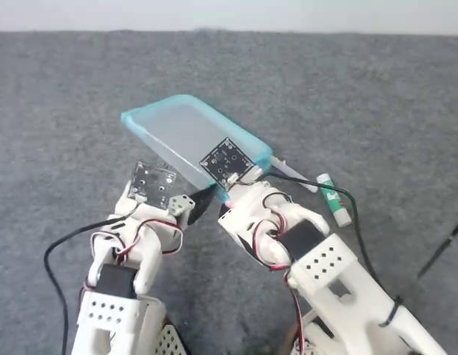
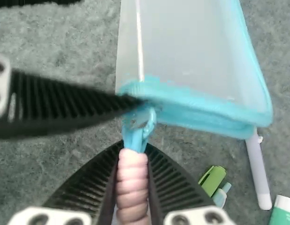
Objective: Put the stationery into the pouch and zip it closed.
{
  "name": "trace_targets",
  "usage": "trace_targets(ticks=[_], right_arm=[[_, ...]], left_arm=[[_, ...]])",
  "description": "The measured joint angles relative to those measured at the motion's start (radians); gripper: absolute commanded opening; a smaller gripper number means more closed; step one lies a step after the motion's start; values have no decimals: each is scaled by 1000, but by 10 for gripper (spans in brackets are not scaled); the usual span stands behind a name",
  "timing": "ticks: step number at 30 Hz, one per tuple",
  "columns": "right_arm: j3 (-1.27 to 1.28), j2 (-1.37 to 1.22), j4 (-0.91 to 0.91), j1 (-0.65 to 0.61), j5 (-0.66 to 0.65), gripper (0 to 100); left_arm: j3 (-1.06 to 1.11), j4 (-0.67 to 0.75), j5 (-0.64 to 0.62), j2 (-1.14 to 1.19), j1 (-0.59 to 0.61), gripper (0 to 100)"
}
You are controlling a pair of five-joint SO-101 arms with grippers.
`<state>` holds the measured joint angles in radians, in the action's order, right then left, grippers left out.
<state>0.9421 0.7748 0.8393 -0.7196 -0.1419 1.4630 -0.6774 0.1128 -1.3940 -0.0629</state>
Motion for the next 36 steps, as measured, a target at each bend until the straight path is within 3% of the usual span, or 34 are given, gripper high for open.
trace_targets(ticks=[15,22,29,36], right_arm=[[35,51,44,236,-66,6],[35,51,41,287,-80,13],[35,51,72,172,-89,378],[-48,48,239,141,-89,366]], left_arm=[[17,34,0,5,98,334],[17,34,0,5,106,334],[34,34,0,5,109,334],[46,34,0,5,135,334]])
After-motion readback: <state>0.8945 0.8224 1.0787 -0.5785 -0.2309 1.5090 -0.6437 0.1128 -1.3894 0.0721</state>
